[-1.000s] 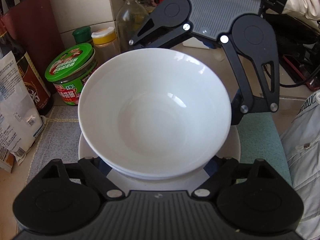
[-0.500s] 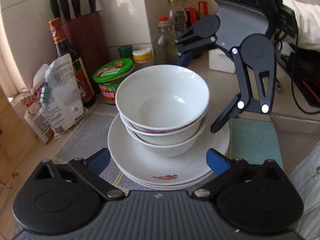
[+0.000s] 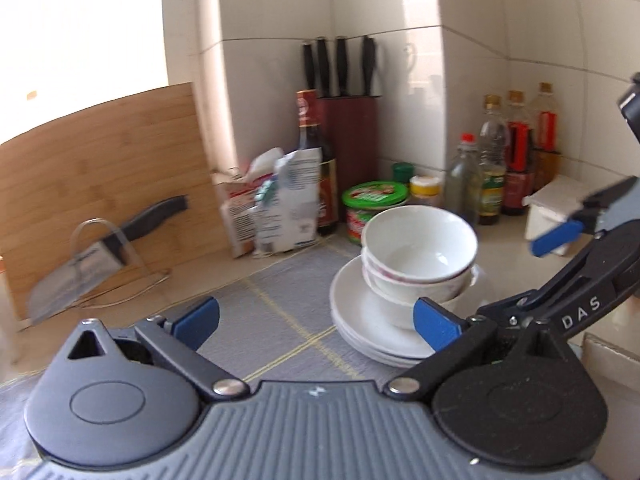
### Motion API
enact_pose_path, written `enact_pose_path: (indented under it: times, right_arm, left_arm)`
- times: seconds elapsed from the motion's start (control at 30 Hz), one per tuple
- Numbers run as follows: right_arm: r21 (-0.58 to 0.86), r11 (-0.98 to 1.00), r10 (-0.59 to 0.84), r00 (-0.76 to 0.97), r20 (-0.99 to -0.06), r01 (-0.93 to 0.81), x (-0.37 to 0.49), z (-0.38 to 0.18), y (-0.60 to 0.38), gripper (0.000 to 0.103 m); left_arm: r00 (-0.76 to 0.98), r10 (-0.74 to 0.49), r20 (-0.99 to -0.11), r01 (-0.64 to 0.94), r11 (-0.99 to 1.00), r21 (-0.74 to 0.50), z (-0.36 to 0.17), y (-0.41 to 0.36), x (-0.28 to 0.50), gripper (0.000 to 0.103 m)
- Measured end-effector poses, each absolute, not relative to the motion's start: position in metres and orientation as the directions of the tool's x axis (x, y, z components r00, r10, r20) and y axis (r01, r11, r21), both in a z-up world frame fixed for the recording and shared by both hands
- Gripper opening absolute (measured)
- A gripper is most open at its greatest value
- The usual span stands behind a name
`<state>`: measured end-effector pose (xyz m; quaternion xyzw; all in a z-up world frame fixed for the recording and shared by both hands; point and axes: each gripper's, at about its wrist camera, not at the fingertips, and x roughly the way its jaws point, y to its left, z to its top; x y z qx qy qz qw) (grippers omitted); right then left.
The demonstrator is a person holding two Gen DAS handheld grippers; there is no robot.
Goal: Organize plates and bowls
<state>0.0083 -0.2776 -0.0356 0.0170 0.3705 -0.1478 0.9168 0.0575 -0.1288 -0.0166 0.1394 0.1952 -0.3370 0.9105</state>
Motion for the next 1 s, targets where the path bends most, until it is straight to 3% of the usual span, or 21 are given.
enact_pose_path:
  times: [0.17, 1.0]
  right_arm:
    - [0.052, 0.917, -0.255, 0.684, -0.684, 0.394, -0.016, -0.027, -0.266, 0.103]
    - [0.044, 0.892, -0.322, 0.7, -0.637, 0.45, -0.036, -0.005, -0.242, 0.103]
  left_arm:
    - [0.69, -0.531, -0.491, 0.638, 0.767, 0.067, -0.001, -0.115, 0.042, 0.102]
    - [0.732, -0.431, -0.527, 0.546, 0.835, 0.075, 0.017, -0.105, 0.033, 0.102]
